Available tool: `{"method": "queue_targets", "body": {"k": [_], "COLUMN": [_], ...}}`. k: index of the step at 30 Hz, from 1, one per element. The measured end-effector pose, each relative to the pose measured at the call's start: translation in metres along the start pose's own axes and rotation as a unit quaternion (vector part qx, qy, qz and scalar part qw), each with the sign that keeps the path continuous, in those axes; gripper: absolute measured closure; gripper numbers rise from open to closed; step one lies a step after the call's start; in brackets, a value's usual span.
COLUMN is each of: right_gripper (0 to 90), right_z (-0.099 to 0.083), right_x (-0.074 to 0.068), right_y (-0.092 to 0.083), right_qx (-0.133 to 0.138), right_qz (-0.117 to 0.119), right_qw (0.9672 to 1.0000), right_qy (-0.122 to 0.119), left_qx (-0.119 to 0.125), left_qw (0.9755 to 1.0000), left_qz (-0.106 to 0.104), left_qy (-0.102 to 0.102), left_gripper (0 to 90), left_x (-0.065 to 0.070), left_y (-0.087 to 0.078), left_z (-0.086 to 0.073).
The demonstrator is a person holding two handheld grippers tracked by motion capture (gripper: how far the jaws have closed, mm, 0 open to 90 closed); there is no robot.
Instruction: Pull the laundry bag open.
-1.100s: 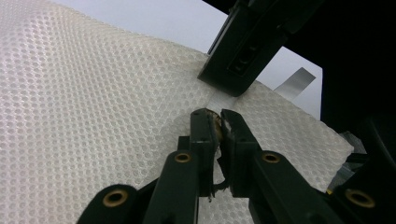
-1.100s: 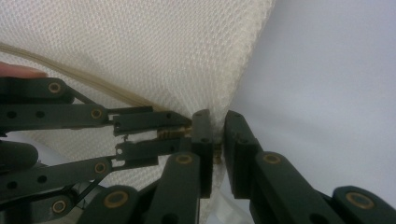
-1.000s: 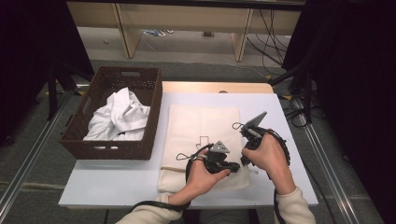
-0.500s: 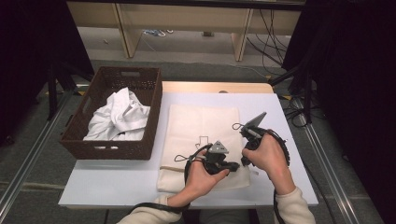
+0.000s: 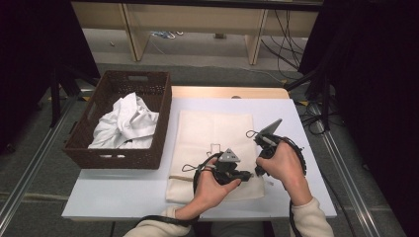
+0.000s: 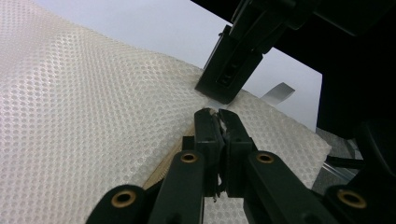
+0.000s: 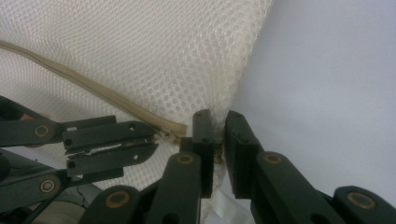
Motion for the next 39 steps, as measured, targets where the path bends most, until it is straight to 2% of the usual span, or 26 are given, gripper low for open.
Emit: {"method": "queue_targets", "body": {"k": [3, 4, 5, 6, 7, 8, 9, 10, 14, 15, 17, 19, 21, 24, 25, 26, 27, 29, 31, 32, 33, 34, 35, 37, 38, 39], "right_gripper": [84.0, 84.0, 84.0, 84.0, 84.0, 84.0, 84.0, 84.0, 84.0, 84.0, 84.0, 84.0, 84.0, 84.0, 84.0, 84.0, 84.0, 84.0, 84.0, 83.9, 83.9, 84.0, 84.0, 84.0, 84.0, 83.9], "right_z": [0.0004, 0.0032, 0.0042, 0.0034, 0.0004, 0.0004, 0.0035, 0.0026, 0.0019, 0.001, 0.0043, 0.0039, 0.0015, 0.0025, 0.0025, 0.0024, 0.0007, 0.0023, 0.0017, 0.003, 0.0044, 0.0034, 0.0029, 0.0018, 0.0046, 0.0036], "right_x": [0.0002, 0.0036, 0.0046, 0.0037, 0.0001, 0.0001, 0.0036, 0.0024, -0.0004, 0.0003, 0.0041, 0.0036, 0.0004, -0.0006, -0.0003, -0.0002, 0.0001, 0.0018, 0.0001, -0.0004, 0.0032, 0.0, -0.0009, 0.0004, 0.0026, 0.0026], "right_y": [0.0004, 0.0014, 0.0017, 0.0015, 0.0003, 0.0003, 0.0015, 0.0013, 0.0016, 0.0006, 0.0016, 0.0017, 0.001, 0.0019, 0.002, 0.002, 0.0008, 0.0018, 0.0013, 0.0024, 0.0024, 0.0029, 0.0026, 0.0013, 0.0034, 0.0024], "right_qx": [0.004, 0.018, 0.022, 0.019, 0.004, 0.004, 0.019, 0.015, 0.015, 0.008, 0.023, 0.021, 0.011, 0.016, 0.016, 0.014, 0.002, 0.01, 0.005, 0.015, 0.018, 0.019, 0.017, 0.005, 0.022, 0.013], "right_qz": [-0.005, -0.012, -0.013, -0.011, -0.004, -0.004, -0.013, -0.011, -0.003, -0.006, -0.01, -0.01, -0.007, -0.003, -0.004, -0.002, -0.002, -0.007, -0.003, -0.004, -0.011, -0.004, -0.003, 0.0, -0.007, -0.006], "right_qw": [1.0, 0.9994, 0.9991, 0.9994, 1.0, 1.0, 0.9994, 0.9997, 0.9999, 0.9999, 0.9991, 0.9993, 0.9999, 0.9999, 0.9999, 0.9999, 1.0, 0.9999, 1.0, 0.9999, 0.9995, 0.9998, 0.9998, 1.0, 0.9996, 0.9998], "right_qy": [-0.003, -0.026, -0.035, -0.027, -0.003, -0.003, -0.025, -0.017, -0.002, -0.006, -0.034, -0.028, -0.001, 0.004, 0.005, 0.004, 0.003, -0.008, -0.001, 0.002, -0.023, 0.0, 0.006, -0.006, -0.016, -0.017], "left_qx": [-0.001, 0.002, 0.001, 0.001, 0.0, 0.0, -0.003, -0.003, -0.002, -0.002, -0.003, -0.003, 0.002, -0.002, -0.003, 0.001, 0.0, 0.001, 0.001, 0.002, 0.002, 0.002, 0.002, 0.004, 0.002, 0.005], "left_qw": [1.0, 1.0, 1.0, 1.0, 1.0, 1.0, 1.0, 1.0, 1.0, 1.0, 1.0, 1.0, 1.0, 1.0, 1.0, 1.0, 1.0, 1.0, 1.0, 1.0, 1.0, 1.0, 1.0, 0.9999, 0.9999, 0.9999], "left_qz": [-0.001, -0.002, -0.002, -0.002, -0.001, -0.001, 0.001, 0.001, 0.002, 0.002, 0.002, 0.003, 0.003, 0.002, 0.004, 0.004, 0.007, 0.004, 0.003, 0.003, 0.003, 0.003, 0.003, 0.009, 0.007, 0.006], "left_qy": [0.001, -0.005, -0.004, -0.004, -0.004, -0.004, 0.001, 0.005, 0.001, 0.001, 0.002, 0.003, -0.004, 0.002, 0.005, -0.004, -0.001, 0.0, -0.001, 0.002, 0.001, 0.001, 0.001, 0.008, 0.012, 0.007], "left_gripper": [86.9, 86.8, 86.9, 86.8, 86.8, 86.9, 86.9, 86.8, 86.8, 86.9, 86.8, 86.8, 86.8, 86.9, 86.9, 86.8, 86.9, 86.9, 86.9, 86.8, 86.8, 86.9, 86.8, 86.8, 86.8, 86.8], "left_x": [-0.0007, 0.0, -0.0002, -0.0002, -0.0003, -0.0003, -0.0009, -0.0014, -0.0008, -0.0008, -0.001, -0.0013, -0.0006, -0.0018, -0.0025, -0.0018, -0.0025, -0.0025, -0.0026, -0.0028, -0.0027, -0.0027, -0.0026, -0.0037, -0.004, -0.0034], "left_y": [-0.0013, -0.001, -0.0012, -0.0012, -0.0014, -0.0014, -0.002, -0.0023, -0.0036, -0.0039, -0.0043, -0.0047, -0.0046, -0.0066, -0.0074, -0.0074, -0.0081, -0.0083, -0.0083, -0.0085, -0.0085, -0.0085, -0.0085, -0.0097, -0.0102, -0.0101], "left_z": [-0.0002, 0.0001, 0.0, 0.0, 0.0, 0.0, -0.0005, -0.0002, 0.0001, 0.0002, 0.0001, 0.0, 0.0008, 0.0003, 0.0004, 0.0008, 0.0004, 0.0, -0.0001, 0.0, 0.0, 0.0, 0.0001, 0.001, 0.001, 0.0015]}}
Point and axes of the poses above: each handheld gripper's, and its own axes: y roughly forward along the jaws, z roughly out of its top, x roughly to its right, the point moved 8 cm from there along y, roughly forward along the jaws, and after that the axes turned 11 degrees about -x, right-handed, at the moved point
